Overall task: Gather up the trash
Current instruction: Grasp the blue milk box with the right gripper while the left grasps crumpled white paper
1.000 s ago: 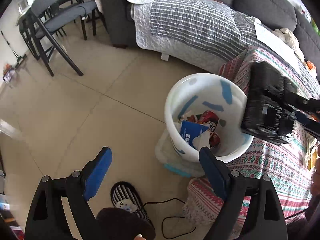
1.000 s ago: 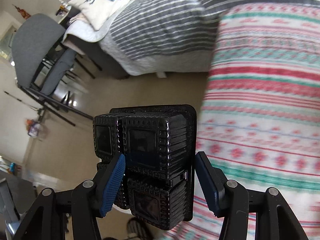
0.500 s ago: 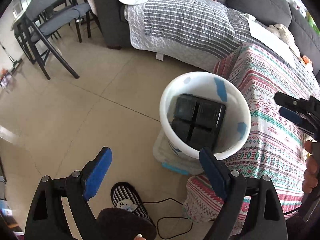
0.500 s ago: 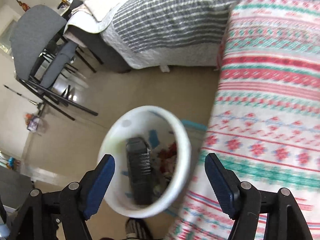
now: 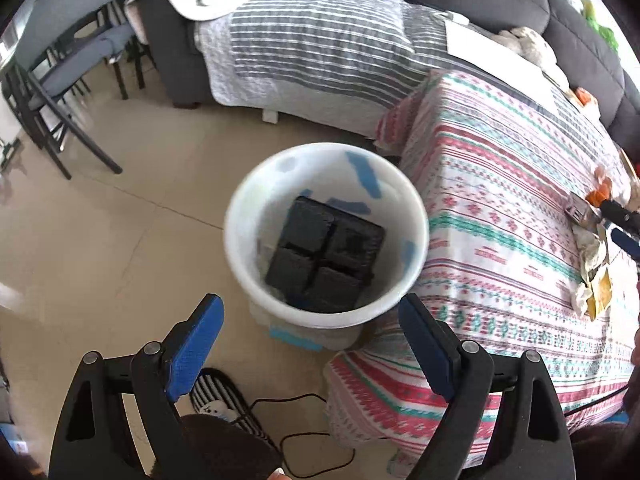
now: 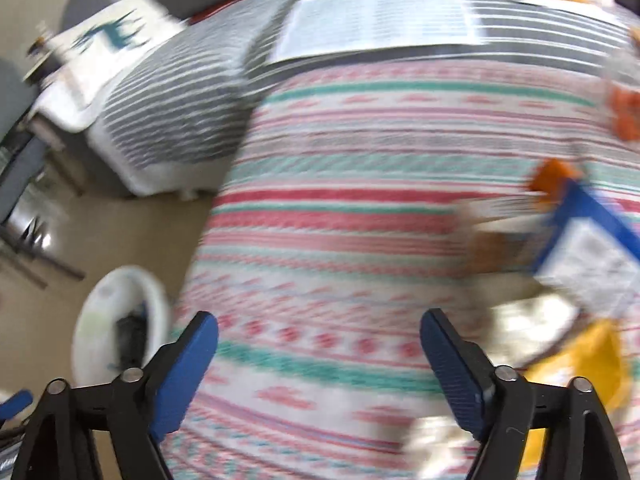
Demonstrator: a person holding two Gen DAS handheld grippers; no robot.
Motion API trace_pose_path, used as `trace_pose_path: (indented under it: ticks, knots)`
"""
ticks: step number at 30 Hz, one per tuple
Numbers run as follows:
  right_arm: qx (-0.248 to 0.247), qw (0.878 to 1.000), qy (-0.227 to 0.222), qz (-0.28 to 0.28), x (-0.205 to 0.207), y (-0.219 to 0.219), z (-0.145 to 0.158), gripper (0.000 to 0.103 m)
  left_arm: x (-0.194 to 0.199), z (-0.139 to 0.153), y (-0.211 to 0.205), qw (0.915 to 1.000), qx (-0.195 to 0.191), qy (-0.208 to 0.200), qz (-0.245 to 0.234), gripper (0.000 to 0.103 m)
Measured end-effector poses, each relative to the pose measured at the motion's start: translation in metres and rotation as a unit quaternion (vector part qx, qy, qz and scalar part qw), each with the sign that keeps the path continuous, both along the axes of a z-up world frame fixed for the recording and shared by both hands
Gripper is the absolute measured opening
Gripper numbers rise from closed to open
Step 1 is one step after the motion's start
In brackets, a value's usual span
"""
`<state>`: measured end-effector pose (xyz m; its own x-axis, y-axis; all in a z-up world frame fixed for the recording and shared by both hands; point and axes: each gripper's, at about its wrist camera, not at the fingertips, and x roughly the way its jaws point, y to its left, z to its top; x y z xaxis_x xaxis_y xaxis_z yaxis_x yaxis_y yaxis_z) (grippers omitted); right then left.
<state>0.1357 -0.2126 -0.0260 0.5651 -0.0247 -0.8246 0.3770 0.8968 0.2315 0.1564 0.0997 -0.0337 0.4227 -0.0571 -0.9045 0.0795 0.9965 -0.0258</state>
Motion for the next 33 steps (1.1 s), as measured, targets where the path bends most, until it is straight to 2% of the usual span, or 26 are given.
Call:
trace_pose_path:
  ticks: [2,3,5,7,12,19,25,26,28,33]
  knots:
    - [-0.007,0.999,-0.001,-0.034,-0.011,-0.024,0.004,0.098,0.001,0.001,-0.009,1.0,0.006,-0.003,-0.003,0.093]
    - [-0.01,0.999,-0.001,-0.045,-0.014,-0.031,0.006,0.1,0.002,0.001,-0.014,0.9999,0.009,-0.005,-0.003,0.099]
    - [-0.018,0.997,-0.001,-0.081,-0.026,-0.055,0.01,0.101,0.004,0.003,-0.024,0.9999,0.008,-0.01,-0.008,0.103]
    - [-0.018,0.994,-0.002,-0.105,-0.035,-0.072,0.013,0.102,0.005,0.005,-0.036,0.9998,0.004,-0.014,-0.017,0.103]
    - [0.019,0.986,0.005,-0.168,-0.054,-0.122,0.008,0.103,0.008,0.007,-0.073,0.9988,-0.004,-0.015,-0.047,0.103]
    - [0.107,0.979,0.003,-0.174,-0.053,-0.148,-0.013,0.103,0.01,0.001,-0.113,0.9974,-0.007,-0.007,-0.072,0.103]
    - [0.102,0.981,0.014,-0.163,-0.04,-0.151,-0.026,0.102,0.01,-0.003,-0.139,0.9969,-0.01,-0.009,-0.078,0.103]
    - [0.106,0.981,0.015,-0.161,-0.039,-0.152,-0.029,0.097,0.009,-0.003,-0.142,0.9966,-0.009,-0.012,-0.081,0.103]
    - [0.118,0.98,0.012,-0.16,-0.04,-0.154,-0.034,0.095,0.008,-0.002,-0.15,0.9959,-0.005,-0.02,-0.088,0.103]
    - [0.115,0.98,0.007,-0.165,-0.055,-0.163,-0.024,0.094,0.005,-0.002,-0.17,0.9939,-0.019,-0.022,-0.107,0.103]
